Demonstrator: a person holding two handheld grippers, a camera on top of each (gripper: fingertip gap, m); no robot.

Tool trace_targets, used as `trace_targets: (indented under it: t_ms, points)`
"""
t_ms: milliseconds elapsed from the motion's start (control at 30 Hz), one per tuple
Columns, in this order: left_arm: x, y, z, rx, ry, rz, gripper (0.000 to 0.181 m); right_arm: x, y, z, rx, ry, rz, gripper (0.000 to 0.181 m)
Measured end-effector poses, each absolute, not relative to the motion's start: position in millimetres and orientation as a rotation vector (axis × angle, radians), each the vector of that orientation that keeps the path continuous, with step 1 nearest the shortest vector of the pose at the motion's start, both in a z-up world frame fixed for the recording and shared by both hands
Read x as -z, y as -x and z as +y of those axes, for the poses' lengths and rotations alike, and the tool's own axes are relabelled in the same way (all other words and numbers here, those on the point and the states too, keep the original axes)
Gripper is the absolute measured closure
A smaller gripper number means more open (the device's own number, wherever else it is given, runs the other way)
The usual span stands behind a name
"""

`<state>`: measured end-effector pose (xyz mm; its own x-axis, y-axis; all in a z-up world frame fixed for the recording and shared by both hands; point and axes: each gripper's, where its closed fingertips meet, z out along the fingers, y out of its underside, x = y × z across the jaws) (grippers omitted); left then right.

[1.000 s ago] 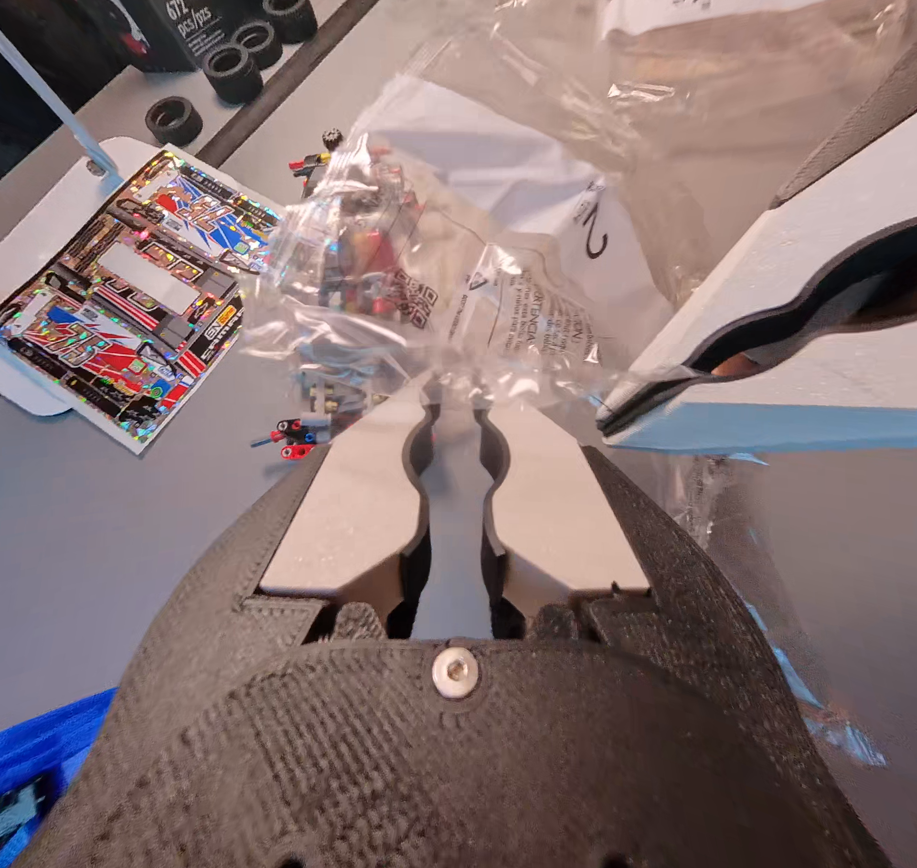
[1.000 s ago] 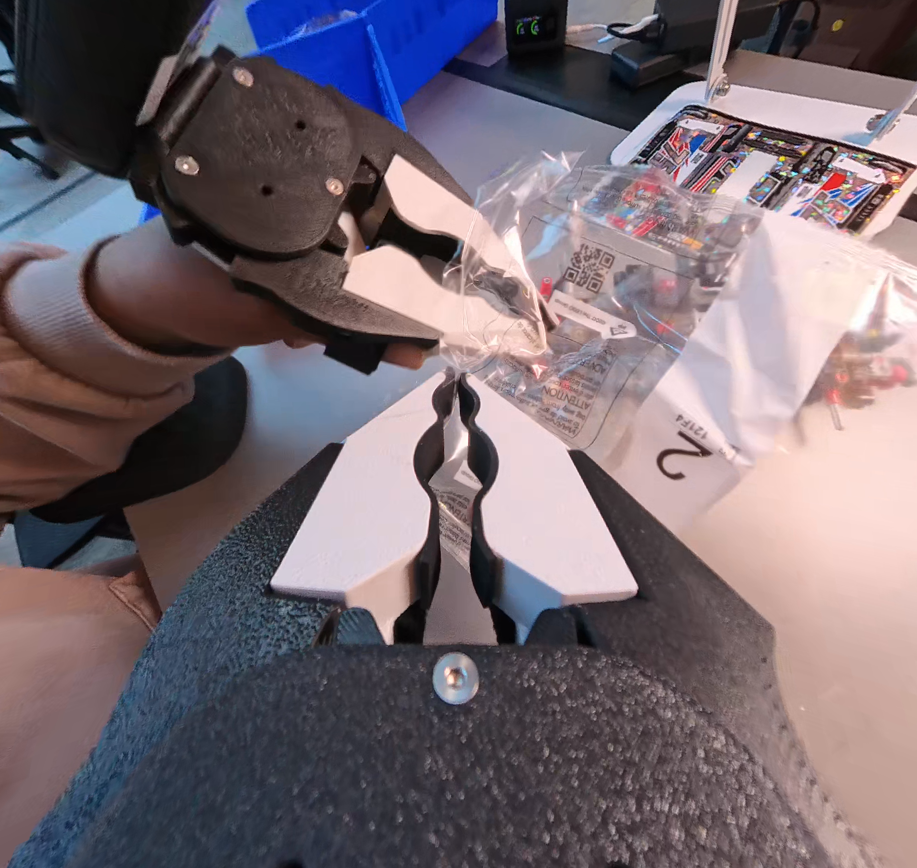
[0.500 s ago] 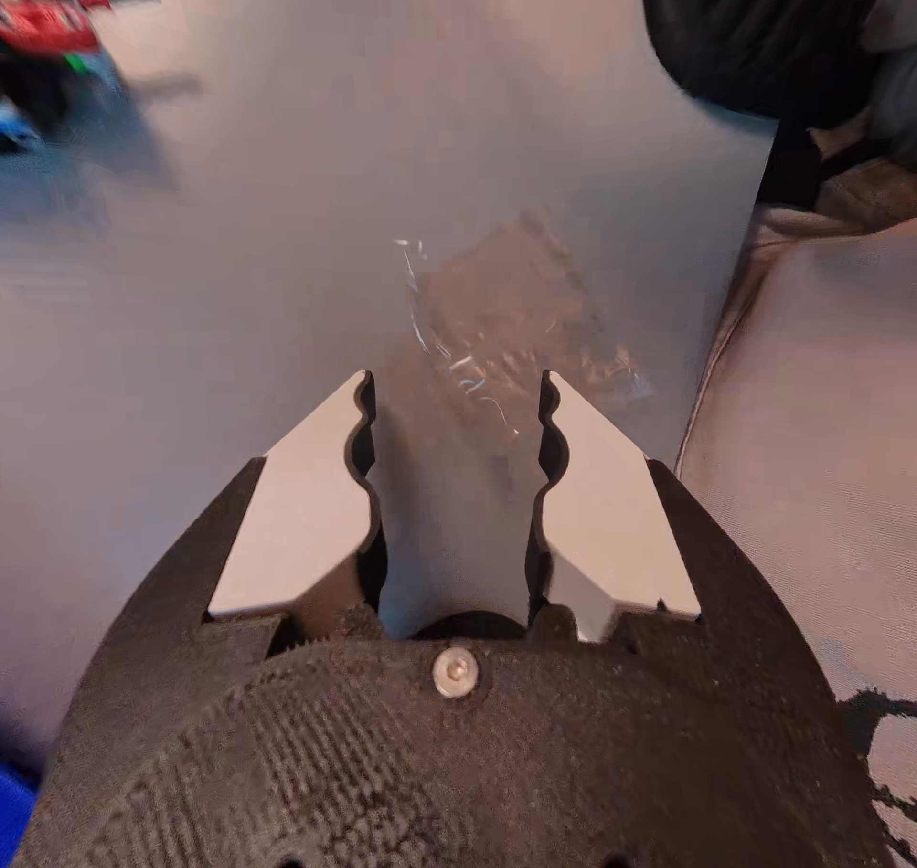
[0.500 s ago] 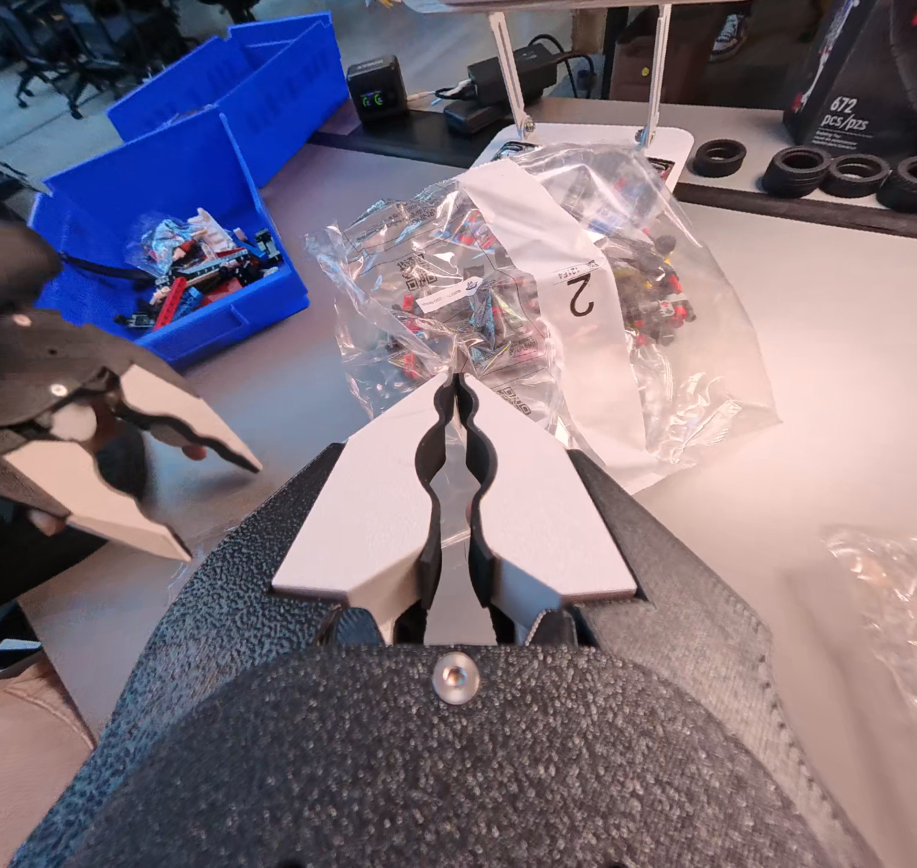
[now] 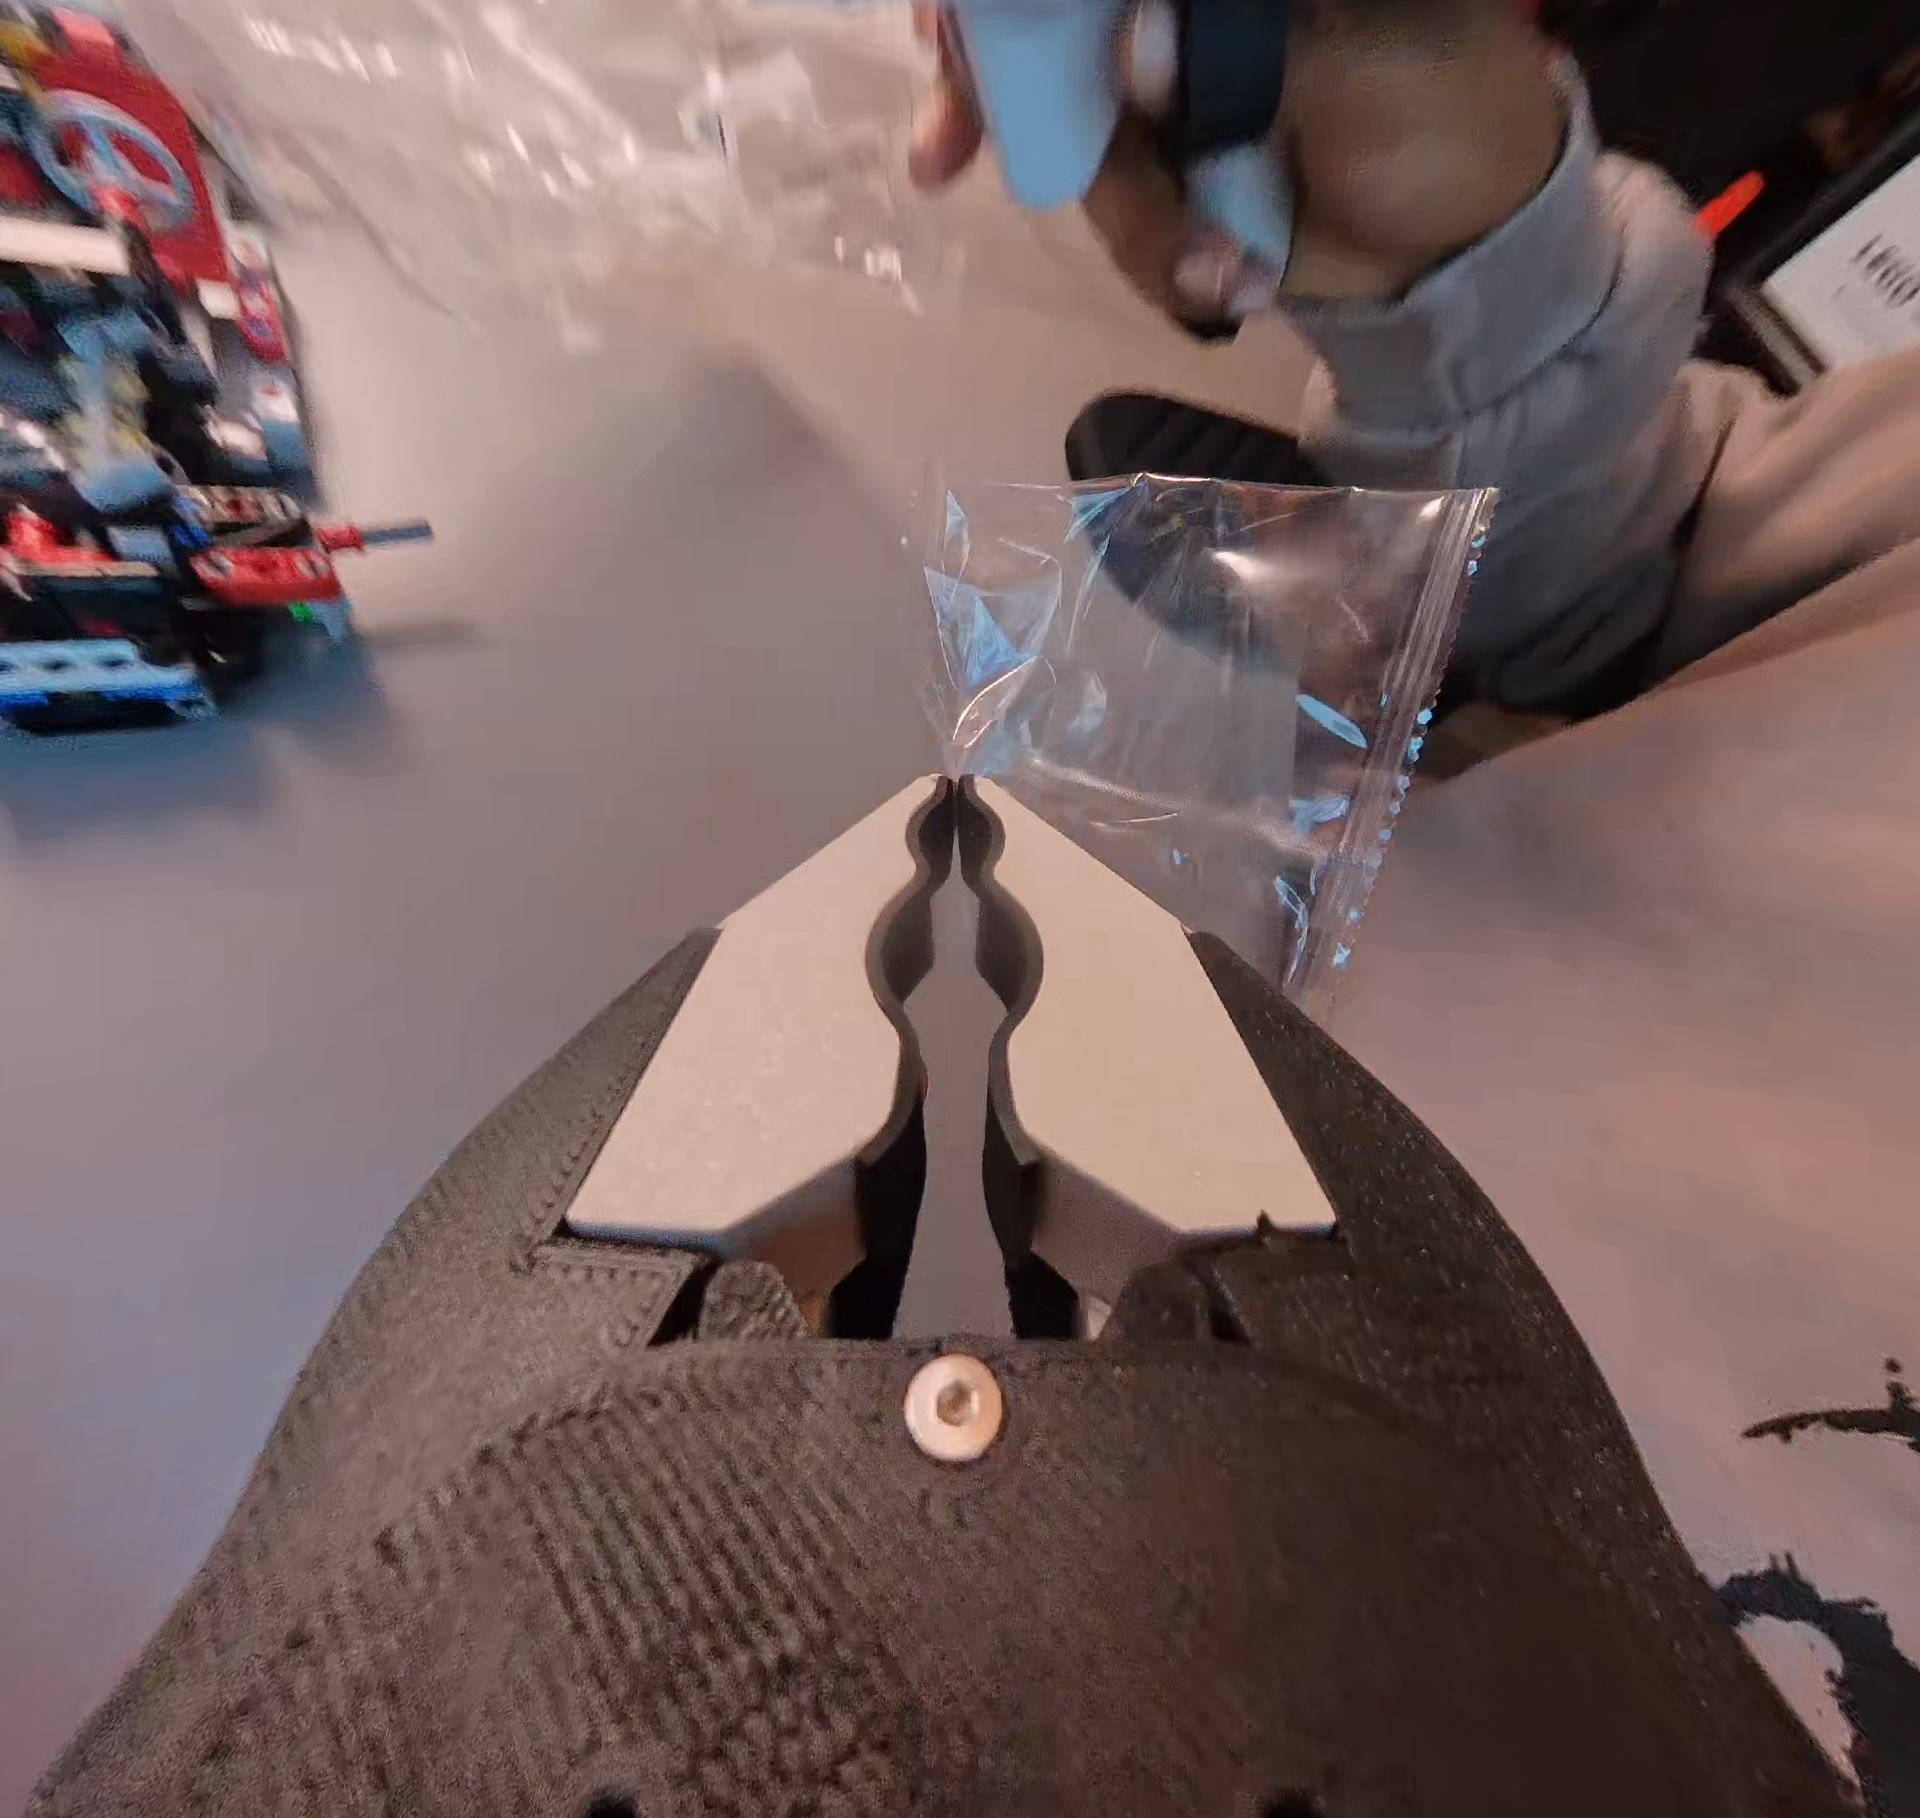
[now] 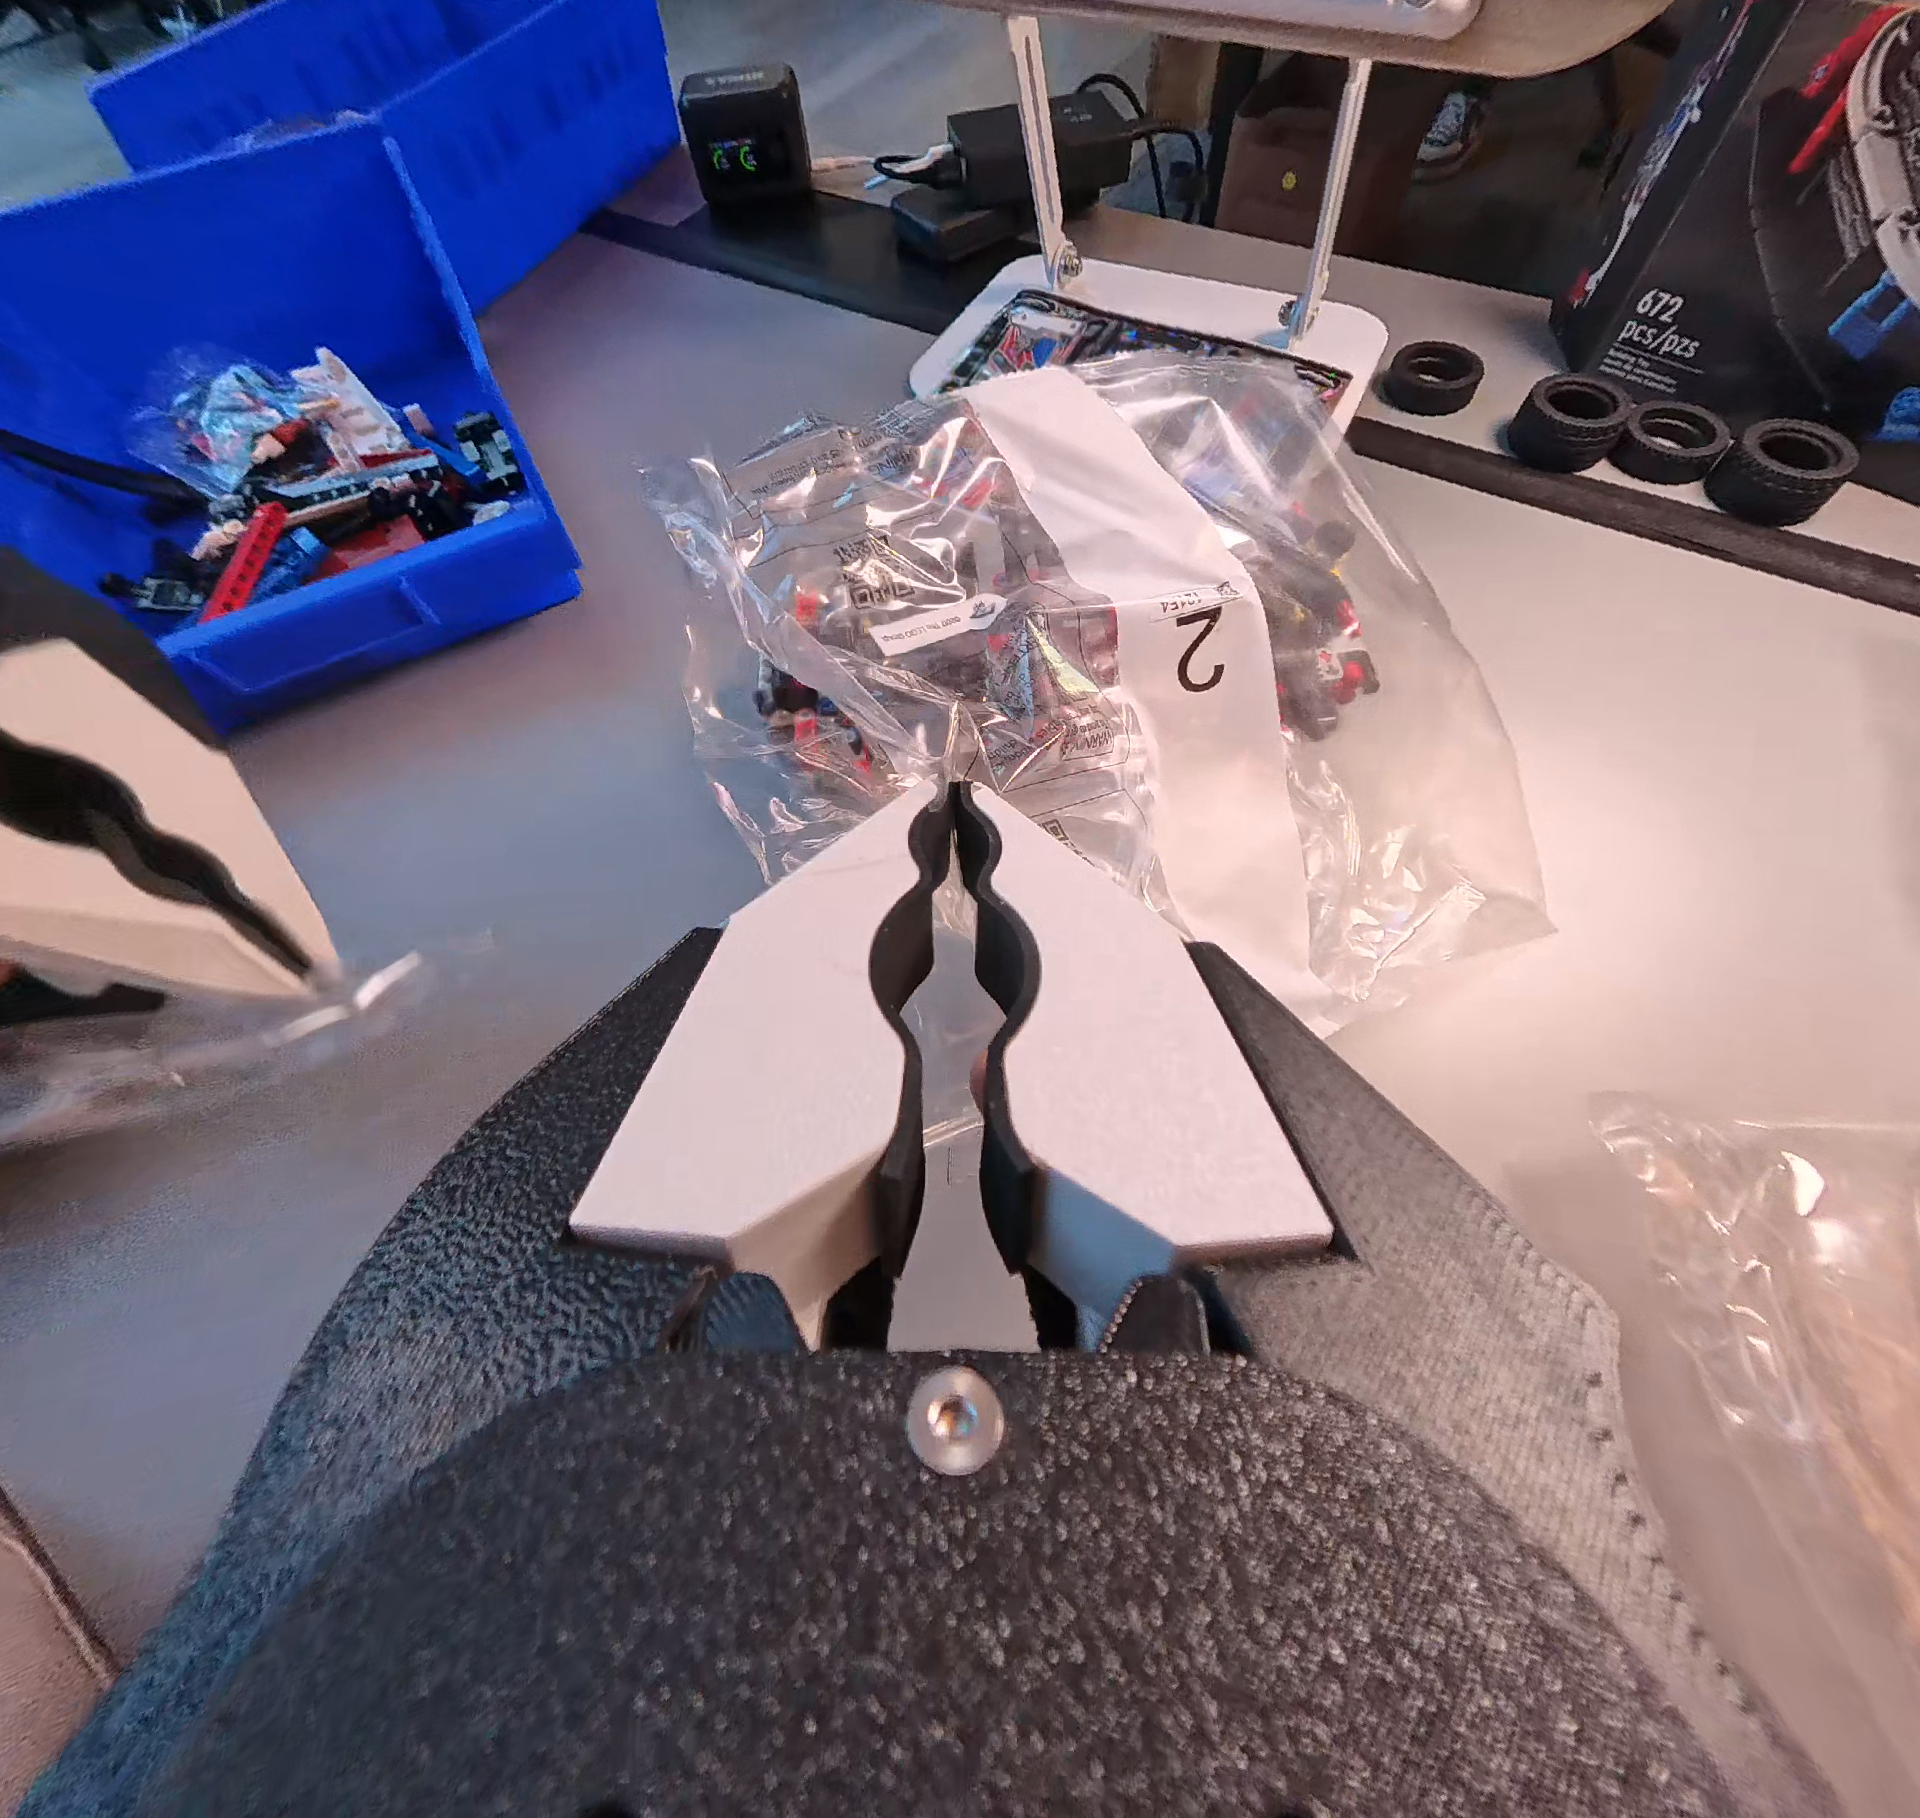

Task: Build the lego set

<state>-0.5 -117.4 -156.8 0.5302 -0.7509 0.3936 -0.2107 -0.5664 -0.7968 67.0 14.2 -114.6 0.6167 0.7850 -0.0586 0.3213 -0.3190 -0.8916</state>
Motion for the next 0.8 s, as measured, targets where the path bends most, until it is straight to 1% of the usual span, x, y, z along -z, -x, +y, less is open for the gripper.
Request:
trace_targets:
  t_ms: [67, 133, 300, 400, 500, 633, 800]
  points:
    - [135, 6, -104, 0.979, 2.012, 0.728, 0.181, 120, -63, 11, -0.596, 1.904, -0.915, 0.181]
    - [128, 5, -96, 0.936, 2.031, 0.775, 0.181, 127, -56, 6, -0.559, 1.902, -0.976, 0.181]
    - [158, 16, -56, 0.580, 2.302, 0.882, 0.181, 130, -36, -10, -0.447, 1.832, -1.129, 0.181]
    - [165, 32, -28, 0.292, 2.375, 0.933, 0.181, 129, -28, -19, -0.382, 1.776, -1.201, 0.181]
    - [162, 44, -7, 0.154, 2.417, 0.912, 0.181, 128, -21, -26, -0.333, 1.709, -1.251, 0.181]
    - [158, 39, 15, 0.235, 2.408, 0.719, 0.181, 130, -13, -32, -0.402, 1.716, -1.206, 0.181]
    - [144, 18, 30, 0.609, 2.264, 0.303, 0.181, 131, -13, -23, -0.621, 1.827, -0.984, 0.181]
